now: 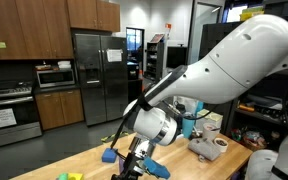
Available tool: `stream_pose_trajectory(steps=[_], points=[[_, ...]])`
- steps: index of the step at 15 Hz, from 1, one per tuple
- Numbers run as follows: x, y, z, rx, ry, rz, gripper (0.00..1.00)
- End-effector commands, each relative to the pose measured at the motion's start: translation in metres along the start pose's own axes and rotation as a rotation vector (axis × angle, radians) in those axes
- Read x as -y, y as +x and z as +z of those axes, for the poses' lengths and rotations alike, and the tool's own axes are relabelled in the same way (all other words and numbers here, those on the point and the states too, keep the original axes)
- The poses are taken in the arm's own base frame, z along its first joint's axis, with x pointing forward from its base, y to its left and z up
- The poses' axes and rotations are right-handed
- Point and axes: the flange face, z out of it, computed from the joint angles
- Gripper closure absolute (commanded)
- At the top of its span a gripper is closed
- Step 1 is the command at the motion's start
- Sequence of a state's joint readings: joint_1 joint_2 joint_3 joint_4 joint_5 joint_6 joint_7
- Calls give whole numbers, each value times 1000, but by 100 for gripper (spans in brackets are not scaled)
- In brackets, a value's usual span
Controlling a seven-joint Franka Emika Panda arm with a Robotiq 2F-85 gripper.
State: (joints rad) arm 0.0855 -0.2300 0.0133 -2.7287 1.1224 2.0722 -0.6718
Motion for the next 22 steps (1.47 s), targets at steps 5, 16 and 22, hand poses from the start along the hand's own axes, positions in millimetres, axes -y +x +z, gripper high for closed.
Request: stream_pose_trajectory(steps=[5, 16, 22], points=[[-17, 0, -37, 51, 92, -113, 79], [-49, 8, -43, 176, 12, -377, 79], [-69, 16, -46, 217, -16, -494, 79]])
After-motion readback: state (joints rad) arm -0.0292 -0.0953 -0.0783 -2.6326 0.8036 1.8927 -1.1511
